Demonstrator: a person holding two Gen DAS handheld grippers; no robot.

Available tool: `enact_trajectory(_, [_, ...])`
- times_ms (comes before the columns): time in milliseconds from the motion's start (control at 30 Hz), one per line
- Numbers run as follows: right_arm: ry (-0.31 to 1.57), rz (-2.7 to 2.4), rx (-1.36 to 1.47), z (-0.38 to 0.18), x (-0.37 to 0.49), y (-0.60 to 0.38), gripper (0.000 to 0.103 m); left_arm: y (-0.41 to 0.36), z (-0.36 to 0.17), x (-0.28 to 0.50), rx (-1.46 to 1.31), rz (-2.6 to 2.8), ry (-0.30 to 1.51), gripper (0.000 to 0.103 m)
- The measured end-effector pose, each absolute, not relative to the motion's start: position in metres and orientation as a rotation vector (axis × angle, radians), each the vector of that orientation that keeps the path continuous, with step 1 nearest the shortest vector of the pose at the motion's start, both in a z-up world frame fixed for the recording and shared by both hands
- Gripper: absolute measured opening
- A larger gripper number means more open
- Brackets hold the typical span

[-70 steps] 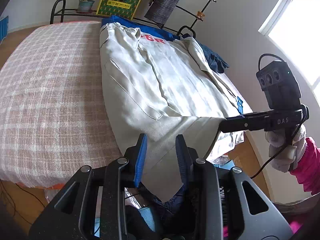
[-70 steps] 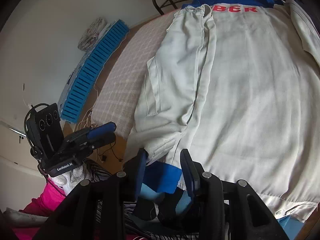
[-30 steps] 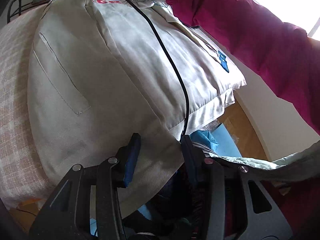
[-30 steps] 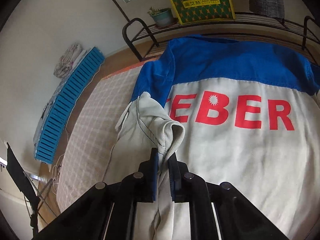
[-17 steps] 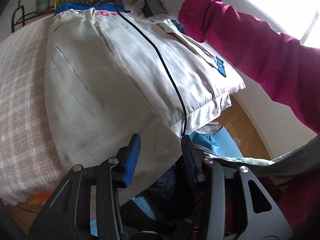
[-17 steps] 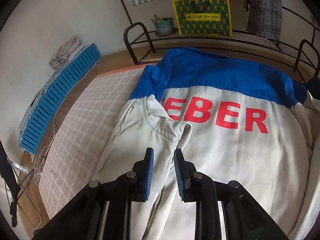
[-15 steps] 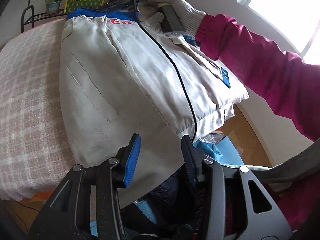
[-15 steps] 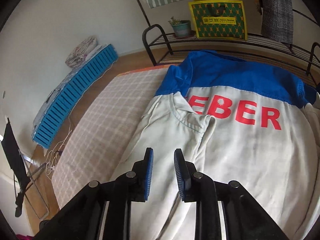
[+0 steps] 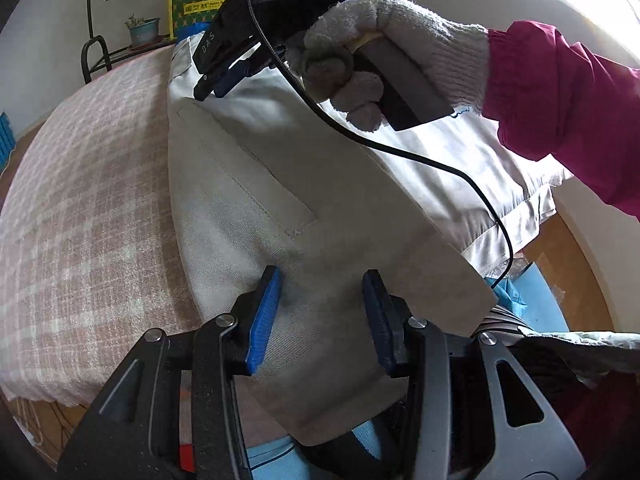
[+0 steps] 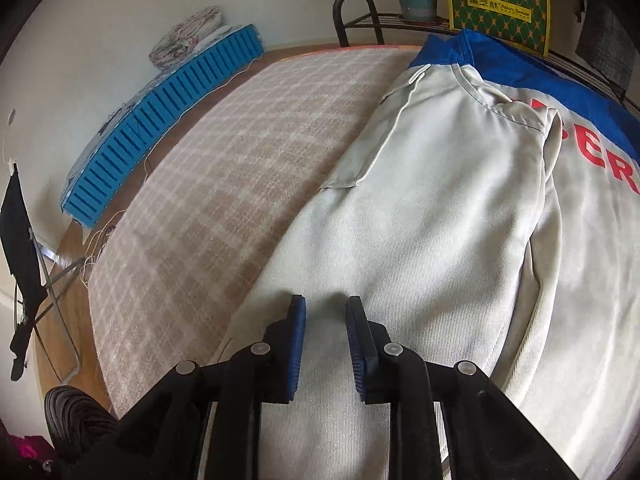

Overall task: Fold large clothes
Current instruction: 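Grasp the blue cuff of the other jacket sleeve with the right tool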

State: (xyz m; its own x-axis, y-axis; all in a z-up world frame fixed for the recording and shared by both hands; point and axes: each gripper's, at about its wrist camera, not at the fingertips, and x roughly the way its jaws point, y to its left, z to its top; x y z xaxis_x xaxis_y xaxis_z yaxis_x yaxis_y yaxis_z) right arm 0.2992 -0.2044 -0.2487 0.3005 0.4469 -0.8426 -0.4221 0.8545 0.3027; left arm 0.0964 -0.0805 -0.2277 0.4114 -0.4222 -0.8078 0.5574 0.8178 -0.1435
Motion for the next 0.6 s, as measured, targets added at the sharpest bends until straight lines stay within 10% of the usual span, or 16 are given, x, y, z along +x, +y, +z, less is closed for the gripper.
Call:
enact_trajectory(433, [0.795,0.376,0.245,-0.143,0.154,-0.349,0.065,-0.073,-0.145,0.073,0.080,-0.628,0.808,0.042])
enact_trajectory(600, [0.825,0.236,0.336,-0.137,0.111,-0.436,0.065,-0.067,-0.134,0.078,-0.002,-0.611,0.814,0.042])
